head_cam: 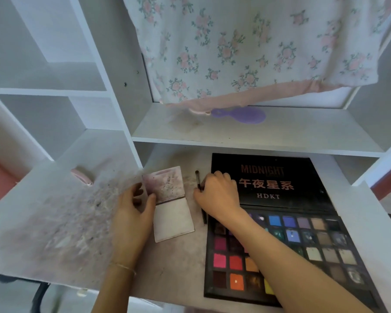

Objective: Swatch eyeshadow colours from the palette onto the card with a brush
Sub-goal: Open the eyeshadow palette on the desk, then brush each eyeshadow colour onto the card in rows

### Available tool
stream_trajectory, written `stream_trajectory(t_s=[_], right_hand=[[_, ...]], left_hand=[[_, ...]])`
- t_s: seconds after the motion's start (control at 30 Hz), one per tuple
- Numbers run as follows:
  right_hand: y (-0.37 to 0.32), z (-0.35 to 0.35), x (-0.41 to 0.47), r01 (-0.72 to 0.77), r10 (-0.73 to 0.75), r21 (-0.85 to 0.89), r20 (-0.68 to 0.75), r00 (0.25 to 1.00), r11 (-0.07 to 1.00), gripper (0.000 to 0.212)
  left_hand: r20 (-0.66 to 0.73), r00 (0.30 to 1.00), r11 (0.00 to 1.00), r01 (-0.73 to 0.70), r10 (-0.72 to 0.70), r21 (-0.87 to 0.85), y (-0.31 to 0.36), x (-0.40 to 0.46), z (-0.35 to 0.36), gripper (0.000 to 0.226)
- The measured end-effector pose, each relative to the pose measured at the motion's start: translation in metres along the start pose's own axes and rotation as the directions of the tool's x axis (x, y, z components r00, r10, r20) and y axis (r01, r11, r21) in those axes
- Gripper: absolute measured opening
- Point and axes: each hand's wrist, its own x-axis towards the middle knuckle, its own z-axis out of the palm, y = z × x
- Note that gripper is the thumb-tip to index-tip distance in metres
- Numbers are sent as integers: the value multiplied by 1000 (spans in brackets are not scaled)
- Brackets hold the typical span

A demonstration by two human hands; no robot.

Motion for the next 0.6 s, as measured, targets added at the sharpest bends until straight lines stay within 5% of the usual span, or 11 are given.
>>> stream_trajectory(t_s=[0.2,0.33,0.6], right_hand=[[-5,-7,7,-133,111,216,110,988,967,29],[-5,-21,2,-298,197,636,226,954,712,15],[20,-50,-27,-177,115,851,139,984,494,13]], left_hand=[[21,999,998,-43,42,52,-7,7,5,13],[-49,997,994,-57,53,-88,-3,2,2,15],[66,992,986,-97,107,-138,8,-12,2,19]])
